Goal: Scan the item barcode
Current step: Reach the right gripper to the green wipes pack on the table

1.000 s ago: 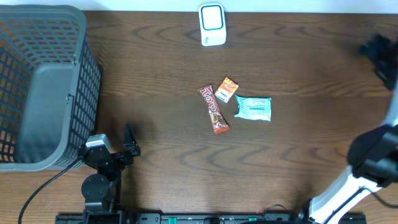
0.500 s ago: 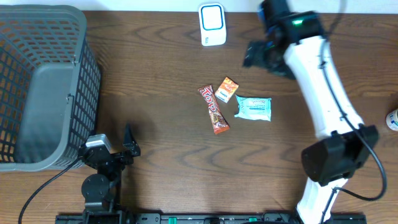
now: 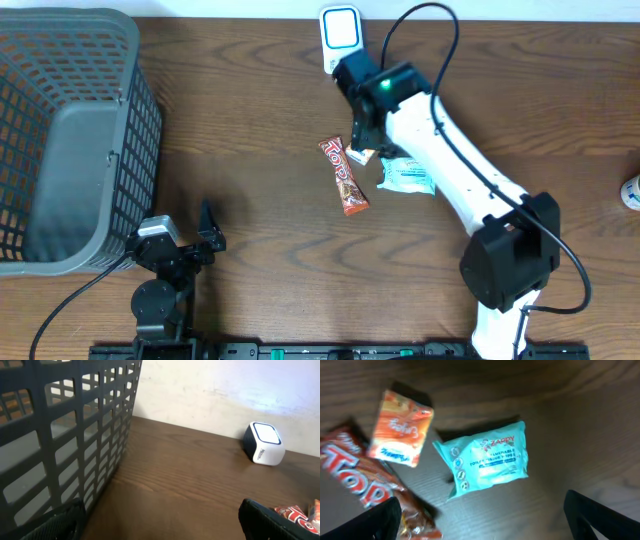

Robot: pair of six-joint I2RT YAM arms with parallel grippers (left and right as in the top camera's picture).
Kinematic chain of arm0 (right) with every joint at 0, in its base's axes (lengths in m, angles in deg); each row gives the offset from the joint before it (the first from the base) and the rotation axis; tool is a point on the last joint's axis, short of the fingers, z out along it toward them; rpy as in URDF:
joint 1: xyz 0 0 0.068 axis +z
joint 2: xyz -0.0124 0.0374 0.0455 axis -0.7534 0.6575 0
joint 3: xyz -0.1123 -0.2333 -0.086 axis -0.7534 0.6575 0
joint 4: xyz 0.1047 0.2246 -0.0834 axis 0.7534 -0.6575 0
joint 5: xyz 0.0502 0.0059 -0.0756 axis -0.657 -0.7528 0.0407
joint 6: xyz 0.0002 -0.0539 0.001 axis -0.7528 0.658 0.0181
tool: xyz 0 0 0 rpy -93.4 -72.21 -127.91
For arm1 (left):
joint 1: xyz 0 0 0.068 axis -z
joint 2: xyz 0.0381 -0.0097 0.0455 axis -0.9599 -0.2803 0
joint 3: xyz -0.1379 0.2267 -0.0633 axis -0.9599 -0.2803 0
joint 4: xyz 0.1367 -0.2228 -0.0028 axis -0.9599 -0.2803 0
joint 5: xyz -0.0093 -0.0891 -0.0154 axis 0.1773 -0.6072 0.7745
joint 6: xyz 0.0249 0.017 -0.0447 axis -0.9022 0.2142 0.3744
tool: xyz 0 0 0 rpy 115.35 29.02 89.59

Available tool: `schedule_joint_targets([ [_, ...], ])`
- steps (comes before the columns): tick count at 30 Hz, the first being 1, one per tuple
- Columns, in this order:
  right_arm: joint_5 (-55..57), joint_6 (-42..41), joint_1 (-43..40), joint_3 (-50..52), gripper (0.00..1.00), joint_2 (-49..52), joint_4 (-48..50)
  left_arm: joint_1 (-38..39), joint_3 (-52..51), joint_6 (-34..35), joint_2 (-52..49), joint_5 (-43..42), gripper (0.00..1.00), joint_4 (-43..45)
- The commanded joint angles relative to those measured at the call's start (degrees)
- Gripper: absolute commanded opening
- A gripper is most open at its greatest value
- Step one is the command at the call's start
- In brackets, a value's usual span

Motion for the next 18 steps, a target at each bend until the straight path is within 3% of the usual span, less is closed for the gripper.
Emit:
schedule_joint_targets([
  [1, 2.54, -2.32, 0.13, 5.16, 0.99, 0.46, 2.34, 0.13, -1.86, -0.74, 0.37, 0.31, 0.98, -0.85],
  [14, 0.20, 3.41, 0.44, 20.96, 0.99, 0.46, 20.92, 0.13, -1.86, -0.74, 0.37, 0.31, 0.98, -0.85],
  [18, -1.75, 5.49, 0.44, 23.45, 0.93, 0.46, 26.40, 0.13, -1.86, -0.74, 0.37, 0.33, 0.98, -0.85],
])
